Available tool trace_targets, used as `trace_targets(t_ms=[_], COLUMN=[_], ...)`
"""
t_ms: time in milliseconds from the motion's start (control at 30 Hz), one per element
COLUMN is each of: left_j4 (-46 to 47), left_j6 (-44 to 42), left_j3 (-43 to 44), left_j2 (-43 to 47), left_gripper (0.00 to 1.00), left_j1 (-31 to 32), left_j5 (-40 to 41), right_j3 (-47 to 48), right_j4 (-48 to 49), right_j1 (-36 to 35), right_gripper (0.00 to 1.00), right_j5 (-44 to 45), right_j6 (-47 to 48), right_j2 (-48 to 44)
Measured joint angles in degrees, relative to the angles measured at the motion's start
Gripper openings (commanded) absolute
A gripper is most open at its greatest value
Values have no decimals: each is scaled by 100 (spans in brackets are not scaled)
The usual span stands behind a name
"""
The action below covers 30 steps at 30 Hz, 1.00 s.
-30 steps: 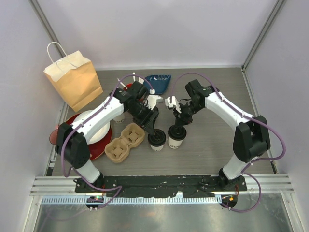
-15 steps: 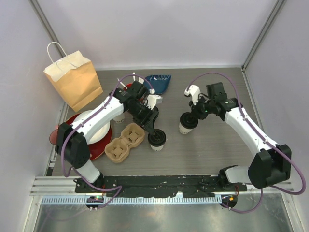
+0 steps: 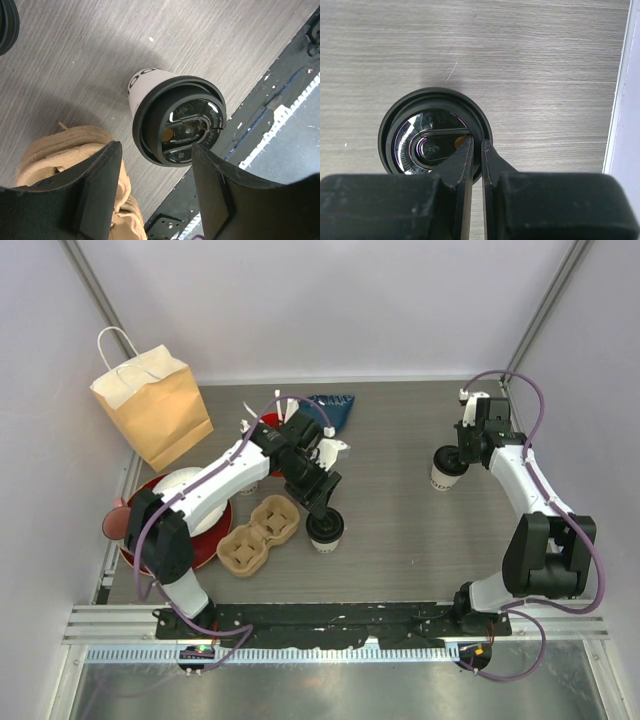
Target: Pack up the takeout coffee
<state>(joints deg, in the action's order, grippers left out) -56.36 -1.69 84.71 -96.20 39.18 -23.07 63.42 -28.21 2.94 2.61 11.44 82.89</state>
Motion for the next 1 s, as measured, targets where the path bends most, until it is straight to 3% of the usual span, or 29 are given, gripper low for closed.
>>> trace_targets(t_ms=[300, 600, 800, 1000], left_j4=[0, 44, 79, 52], left_j6=[-13, -42, -173, -223], left_j3=[37, 37, 59, 144], left_j2=[-208, -280, -365, -496], left_gripper=[49, 30, 0, 0], left_j1=[85, 197, 326, 380], left_j5=[286, 463, 487, 509], right_j3=[356, 356, 361, 407], right_j4=[35, 11, -79, -116], right_j1=[105, 105, 105, 105], right_gripper=[11, 37, 40, 41], right_j5=[140, 94, 26, 13], right_j6=[-247, -278, -273, -275], right_j2=[426, 413, 358, 197])
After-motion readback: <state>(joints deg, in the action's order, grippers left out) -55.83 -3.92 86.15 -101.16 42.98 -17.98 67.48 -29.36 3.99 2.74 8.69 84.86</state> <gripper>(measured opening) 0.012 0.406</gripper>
